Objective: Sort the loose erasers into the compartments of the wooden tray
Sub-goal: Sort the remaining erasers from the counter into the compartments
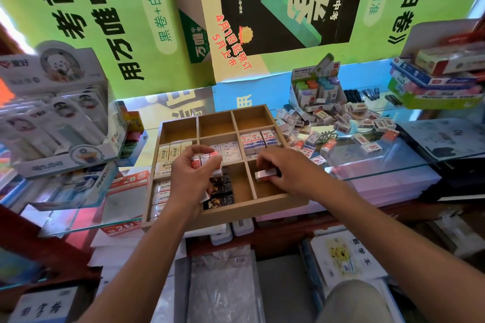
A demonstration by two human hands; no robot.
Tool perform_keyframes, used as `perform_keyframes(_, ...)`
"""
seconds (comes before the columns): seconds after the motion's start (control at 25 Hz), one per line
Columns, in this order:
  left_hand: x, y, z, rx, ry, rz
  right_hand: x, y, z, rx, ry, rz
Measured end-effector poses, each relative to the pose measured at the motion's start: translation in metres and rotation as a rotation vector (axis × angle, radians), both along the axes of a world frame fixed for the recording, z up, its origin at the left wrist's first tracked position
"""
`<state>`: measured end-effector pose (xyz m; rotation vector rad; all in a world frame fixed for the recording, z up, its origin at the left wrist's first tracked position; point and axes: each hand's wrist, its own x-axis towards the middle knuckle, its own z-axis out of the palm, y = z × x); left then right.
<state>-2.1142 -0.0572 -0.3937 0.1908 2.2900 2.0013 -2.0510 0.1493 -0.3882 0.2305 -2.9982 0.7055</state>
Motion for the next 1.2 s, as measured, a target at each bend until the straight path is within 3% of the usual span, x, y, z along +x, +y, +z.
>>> perform_keyframes(0.32, 0.000, 0.000, 0.000, 0.017, -0.006, -0.004, -0.002, -0.001, 0.000, 0.229, 0.004, -0.085)
perform_keyframes(0.48, -0.001, 0.000, -0.001, 0.026, -0.010, -0.007, -0.004, -0.006, 0.008, 0.016, -0.101, -0.142)
perform_keyframes(0.6, -0.001, 0.000, -0.001, 0.030, -0.009, -0.012, -0.006, -0.010, 0.014, 0.379, -0.061, -0.165)
perform_keyframes(0.68, -0.001, 0.000, -0.001, 0.031, -0.009, -0.011, -0.006, -0.011, 0.013, 0.468, -0.044, -0.186)
perform_keyframes(0.96, -0.002, -0.001, -0.002, 0.044, -0.016, -0.022, -0.004, -0.005, 0.016, 0.071, -0.210, -0.214)
perform_keyframes(1.2, -0.002, -0.001, -0.001, 0.053, -0.008, -0.020, -0.003, -0.022, 0.011, 0.189, -0.101, -0.203)
